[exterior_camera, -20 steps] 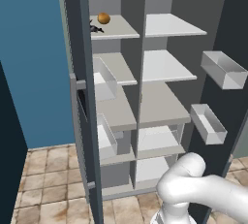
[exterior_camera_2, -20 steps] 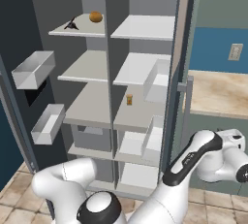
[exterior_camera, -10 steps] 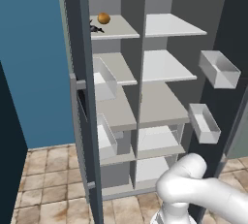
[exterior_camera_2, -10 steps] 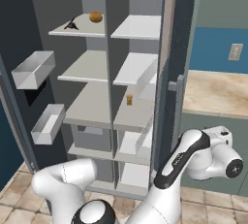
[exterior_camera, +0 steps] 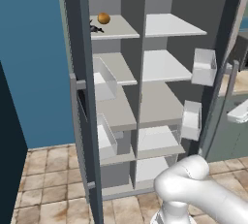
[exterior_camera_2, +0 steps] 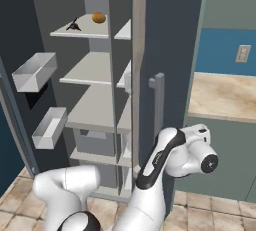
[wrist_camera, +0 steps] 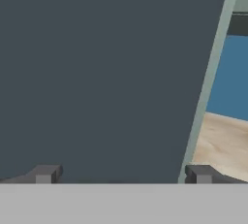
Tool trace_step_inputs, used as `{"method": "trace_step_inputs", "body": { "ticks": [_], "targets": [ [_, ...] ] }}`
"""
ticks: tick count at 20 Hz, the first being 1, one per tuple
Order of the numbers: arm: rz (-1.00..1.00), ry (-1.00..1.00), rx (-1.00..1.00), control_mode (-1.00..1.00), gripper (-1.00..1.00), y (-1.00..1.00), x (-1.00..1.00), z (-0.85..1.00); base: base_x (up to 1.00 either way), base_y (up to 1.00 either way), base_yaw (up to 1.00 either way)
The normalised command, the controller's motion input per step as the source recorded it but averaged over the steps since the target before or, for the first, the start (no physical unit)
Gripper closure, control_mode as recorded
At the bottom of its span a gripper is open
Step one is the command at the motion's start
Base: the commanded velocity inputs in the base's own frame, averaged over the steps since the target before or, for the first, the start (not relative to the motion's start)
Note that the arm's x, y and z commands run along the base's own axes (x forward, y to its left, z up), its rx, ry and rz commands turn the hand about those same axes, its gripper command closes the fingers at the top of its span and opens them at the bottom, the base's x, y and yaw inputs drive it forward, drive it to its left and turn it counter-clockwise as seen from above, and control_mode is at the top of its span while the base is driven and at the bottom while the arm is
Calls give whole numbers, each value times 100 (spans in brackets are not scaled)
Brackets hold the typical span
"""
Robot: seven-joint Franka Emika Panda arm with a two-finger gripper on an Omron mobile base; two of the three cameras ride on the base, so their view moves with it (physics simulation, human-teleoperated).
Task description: There's a fish in the fridge that needs to be moved to the freezer for freezing. Pick up the fish from the fridge, place it on any shelf in the freezer, and close the fridge and freezer doors when done.
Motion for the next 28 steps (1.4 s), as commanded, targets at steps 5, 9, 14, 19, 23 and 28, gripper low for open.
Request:
{"method": "trace_step_inputs", "body": {
  "ticks": [5,9,14,19,23,28],
  "targets": [
    [0,1,4,-100,-100,95,47,-14,0,0,0],
    [0,0,1,-100,-100,81,56,0,0,0,0],
    [0,1,2,-100,-100,60,72,0,0,0,0],
    [0,4,2,-100,-100,31,94,0,0,0,0],
    [0,1,1,-100,-100,20,84,0,0,0,0],
    [0,0,0,-100,-100,11,62,0,0,0,0]
  ]
}}
